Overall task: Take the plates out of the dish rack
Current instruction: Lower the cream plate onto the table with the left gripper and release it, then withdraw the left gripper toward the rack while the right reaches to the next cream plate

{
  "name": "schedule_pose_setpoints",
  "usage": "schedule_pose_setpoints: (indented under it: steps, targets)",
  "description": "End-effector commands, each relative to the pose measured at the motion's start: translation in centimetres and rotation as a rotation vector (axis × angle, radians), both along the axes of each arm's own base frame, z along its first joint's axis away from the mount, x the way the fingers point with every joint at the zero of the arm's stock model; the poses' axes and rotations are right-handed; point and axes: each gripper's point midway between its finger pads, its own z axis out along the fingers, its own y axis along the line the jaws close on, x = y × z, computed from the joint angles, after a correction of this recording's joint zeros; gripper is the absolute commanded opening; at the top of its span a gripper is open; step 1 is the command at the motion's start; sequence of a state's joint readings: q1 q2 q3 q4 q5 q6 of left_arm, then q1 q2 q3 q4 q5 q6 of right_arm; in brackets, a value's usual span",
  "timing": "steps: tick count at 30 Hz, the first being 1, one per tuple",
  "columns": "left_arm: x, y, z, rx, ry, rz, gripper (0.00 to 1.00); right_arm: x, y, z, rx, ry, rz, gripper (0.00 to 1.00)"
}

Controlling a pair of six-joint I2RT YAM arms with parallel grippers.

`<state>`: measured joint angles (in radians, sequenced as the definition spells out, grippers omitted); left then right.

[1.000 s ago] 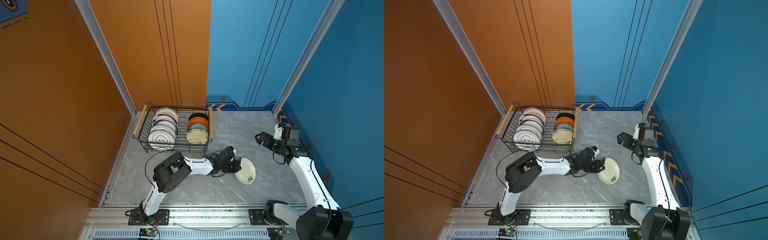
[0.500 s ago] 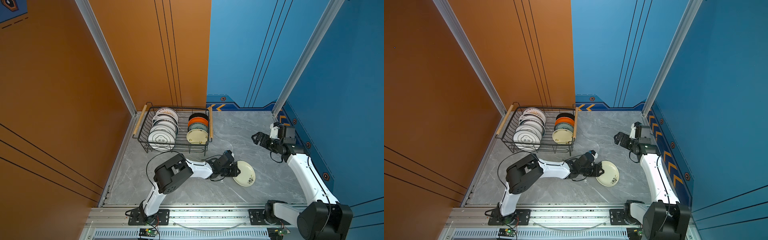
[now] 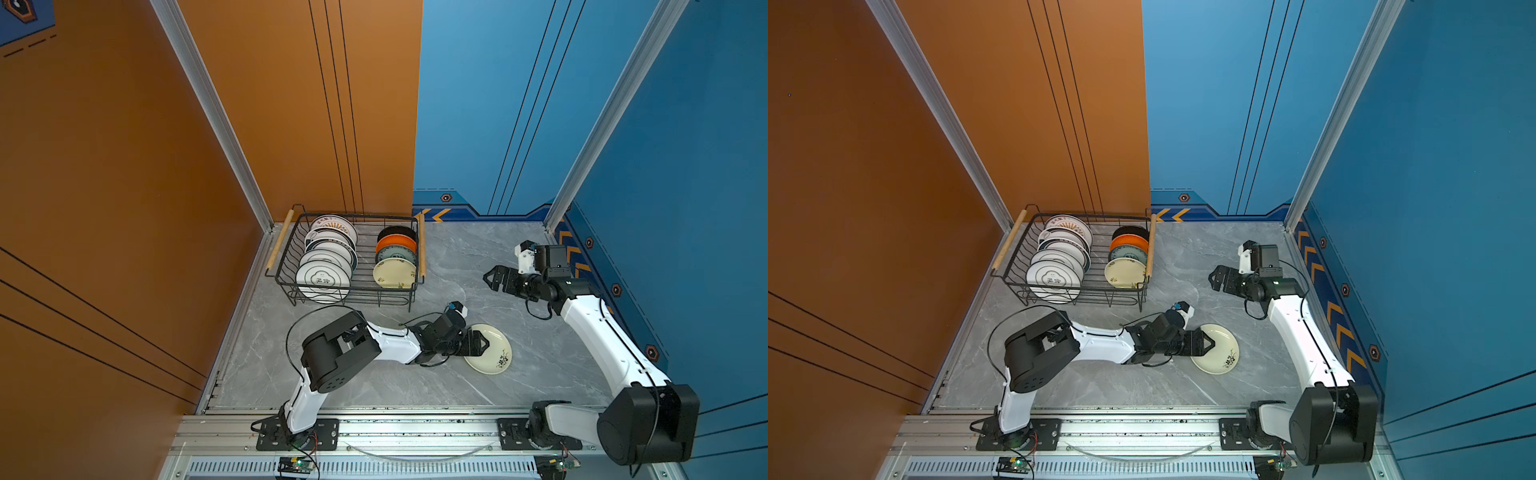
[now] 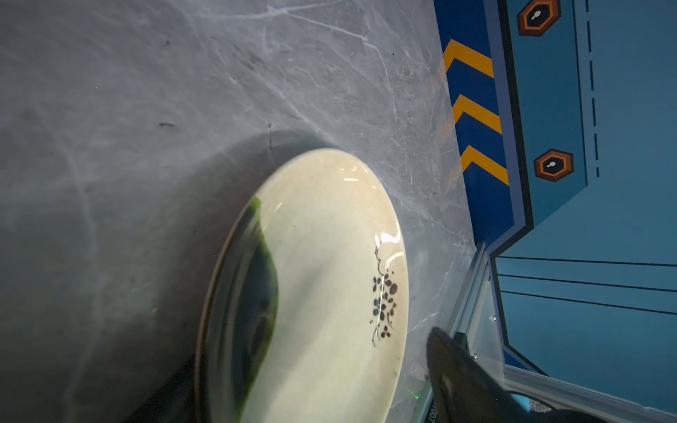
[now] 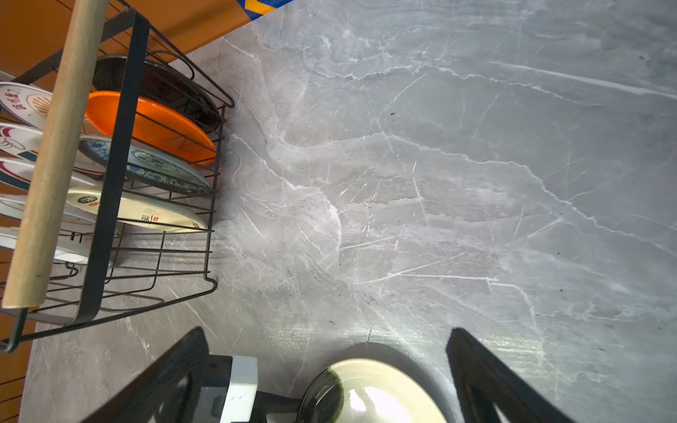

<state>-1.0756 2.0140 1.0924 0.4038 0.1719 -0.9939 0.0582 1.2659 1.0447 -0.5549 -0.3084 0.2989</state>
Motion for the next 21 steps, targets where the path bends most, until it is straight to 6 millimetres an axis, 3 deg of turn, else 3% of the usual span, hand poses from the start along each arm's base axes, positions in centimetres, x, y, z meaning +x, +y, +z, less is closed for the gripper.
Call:
schedule_pose_setpoints:
  steps: [1,2,3,7,11,15,21]
  targets:
    - [-0.8,3.2,-3.8,0.152,0.036,0.033,0.9,-0.3,0.0,0.7,-0.04,-0.003,0.01,1.0]
    - [-0.7,3.2,-3.4,0.145,0.028,0.038,0.93,-0.4,0.1,0.7,-0.039,-0.004,0.013,1.0]
    - [-1.2,4.2,-4.2,0.171,0.035,0.038,0.98,-0.5,0.1,0.9,-0.041,-0.011,0.012,1.0]
    - [-1.3,5.9,-4.0,0.19,0.016,0.063,0.98,-0.7,0.6,1.7,-0.039,-0.041,0.027,1.0]
    - [-1.6,7.4,-2.6,0.194,-0.018,0.051,0.98,-1.0,2.6,2.5,-0.042,-0.059,0.117,1.0]
    - [-2.2,9.4,-0.6,0.258,-0.066,0.043,0.98,-1.2,5.8,4.2,-0.087,-0.108,0.258,1.0]
    - [-3.0,13.5,4.2,0.474,-0.222,0.018,0.98,-1.3,11.4,7.5,-0.272,-0.237,0.487,1.0]
